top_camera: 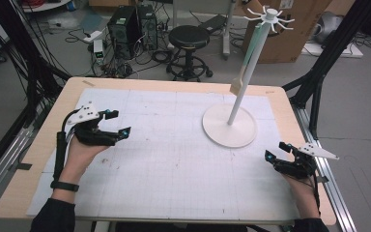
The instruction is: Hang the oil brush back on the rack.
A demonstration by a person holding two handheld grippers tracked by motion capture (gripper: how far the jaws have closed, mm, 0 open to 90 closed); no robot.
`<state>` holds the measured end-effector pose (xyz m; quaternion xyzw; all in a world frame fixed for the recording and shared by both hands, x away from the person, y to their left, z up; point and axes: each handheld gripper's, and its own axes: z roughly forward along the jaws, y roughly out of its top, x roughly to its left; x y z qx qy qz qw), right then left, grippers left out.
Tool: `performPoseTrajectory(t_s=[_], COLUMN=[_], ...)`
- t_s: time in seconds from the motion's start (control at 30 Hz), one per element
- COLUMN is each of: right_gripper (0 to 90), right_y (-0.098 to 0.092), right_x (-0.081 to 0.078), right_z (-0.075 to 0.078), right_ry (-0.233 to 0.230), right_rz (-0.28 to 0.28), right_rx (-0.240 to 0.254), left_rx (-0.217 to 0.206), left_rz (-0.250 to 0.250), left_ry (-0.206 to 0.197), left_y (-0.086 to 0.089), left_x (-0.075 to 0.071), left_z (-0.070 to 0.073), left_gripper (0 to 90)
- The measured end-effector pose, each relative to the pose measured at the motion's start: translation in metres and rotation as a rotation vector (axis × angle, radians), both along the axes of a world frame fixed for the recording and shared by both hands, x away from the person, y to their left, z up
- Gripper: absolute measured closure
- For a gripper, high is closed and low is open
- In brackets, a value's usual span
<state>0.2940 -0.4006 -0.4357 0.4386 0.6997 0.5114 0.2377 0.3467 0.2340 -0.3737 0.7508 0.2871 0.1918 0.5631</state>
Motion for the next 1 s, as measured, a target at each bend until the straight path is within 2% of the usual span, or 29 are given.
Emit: performPoseTrajectory(t_s=[0.07, 0.2, 0.27, 0.3, 0.4, 0.5, 0.67, 0.93, 1.0], right_gripper=[21.8, 21.8, 21.7, 21.7, 21.7, 21.6, 21.5, 21.2, 21.1], right_y=[0.002, 0.004, 0.005, 0.005, 0.005, 0.005, 0.003, 0.003, 0.003], right_x=[0.000, 0.000, 0.001, 0.001, 0.001, 0.001, 0.001, 0.001, 0.002], right_z=[0.000, -0.002, -0.003, -0.003, -0.003, -0.003, -0.004, -0.004, -0.005], right_ry=[0.006, 0.011, 0.020, 0.017, 0.017, 0.024, 0.028, 0.030, 0.036], right_rz=[0.002, 0.011, 0.016, 0.018, 0.020, 0.017, 0.017, 0.017, 0.017], right_rx=[-0.005, -0.020, -0.023, -0.026, -0.024, -0.020, -0.018, -0.020, -0.019], left_rx=[-0.016, -0.049, -0.043, -0.026, 0.001, -0.001, 0.012, 0.003, 0.014], left_rz=[0.017, 0.053, 0.069, 0.072, 0.067, 0.052, 0.060, 0.085, 0.093], left_ry=[-0.008, 0.012, 0.025, 0.040, 0.029, 0.013, 0.051, 0.053, 0.060], left_y=[0.008, 0.023, 0.027, 0.028, 0.025, 0.023, 0.024, 0.029, 0.031], left_x=[-0.003, -0.006, -0.007, -0.007, -0.008, -0.009, -0.006, -0.006, -0.006], left_z=[-0.007, -0.020, -0.026, -0.028, -0.028, -0.028, -0.032, -0.031, -0.031], left_gripper=[19.1, 19.1, 19.1, 19.1, 19.0, 19.1, 19.0, 19.2, 19.3])
